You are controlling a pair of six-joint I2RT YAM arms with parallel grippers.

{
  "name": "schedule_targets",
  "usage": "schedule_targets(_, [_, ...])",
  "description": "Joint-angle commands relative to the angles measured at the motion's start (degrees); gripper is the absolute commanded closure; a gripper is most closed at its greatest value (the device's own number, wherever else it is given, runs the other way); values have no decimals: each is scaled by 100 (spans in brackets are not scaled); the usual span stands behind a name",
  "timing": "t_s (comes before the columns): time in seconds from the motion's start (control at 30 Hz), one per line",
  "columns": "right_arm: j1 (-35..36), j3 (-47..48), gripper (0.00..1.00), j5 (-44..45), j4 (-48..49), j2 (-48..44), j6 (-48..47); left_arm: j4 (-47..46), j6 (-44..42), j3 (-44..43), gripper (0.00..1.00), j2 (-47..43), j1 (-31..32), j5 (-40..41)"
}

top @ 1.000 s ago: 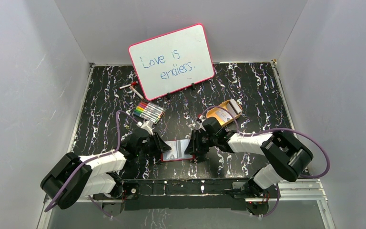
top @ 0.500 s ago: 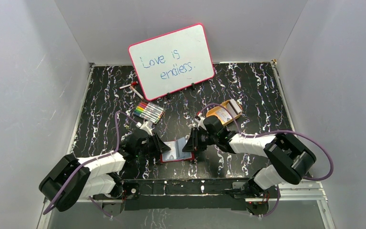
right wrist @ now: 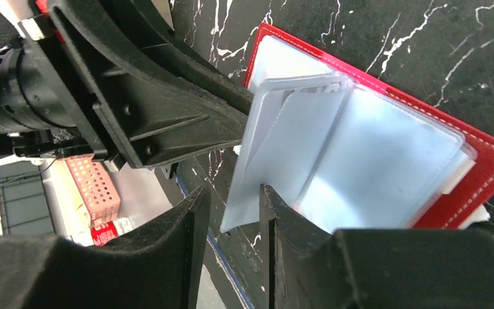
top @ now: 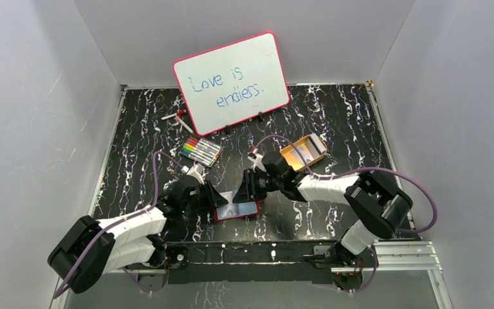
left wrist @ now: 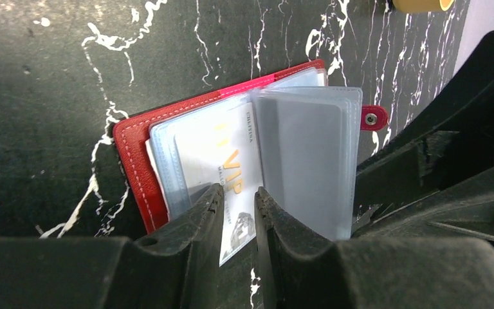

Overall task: Put the credit cards into the card holder
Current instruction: Turn over the card slot in the card holder.

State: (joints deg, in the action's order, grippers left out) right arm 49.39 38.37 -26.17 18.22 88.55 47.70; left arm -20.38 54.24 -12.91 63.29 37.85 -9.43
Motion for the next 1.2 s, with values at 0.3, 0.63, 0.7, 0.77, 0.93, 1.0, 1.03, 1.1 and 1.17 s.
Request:
schedule_targets(0.3, [297,749,54,46,-171,614,-279,1820,-127,-411,74,-1455,15,863])
schedule_targets(0.63, [352,905,63,675,-947,648,-464,2244,-46,-492,73,-2096,20,1429])
schedule_targets(0.7, [352,865,65,785,-1040,558,-488,1994,-102,-502,73,-1965,19,1320])
schedule_targets(0.77, [352,772,66,868,-1057,437,-499,1794,-142,-554,73,-1758,14,1232])
schedule_targets(0.93, [345,416,63,1187,-1056,-42,-522,1223,-246,-608,72,-1211,8,731])
schedule_targets(1.0, [332,253,61,1330,-1012,-301,-545,938,-281,-590,72,-958,12,466])
schedule_targets(1.03, [320,202,60,1358,-1010,-416,-552,830,-291,-587,72,-826,12,336])
schedule_targets(1.1, [256,165,59,1560,-1130,-663,-608,723,-300,-632,72,-620,11,173])
schedule_targets(1.17, [75,172,58,1934,-1432,-1061,-723,677,-290,-650,72,-580,12,109])
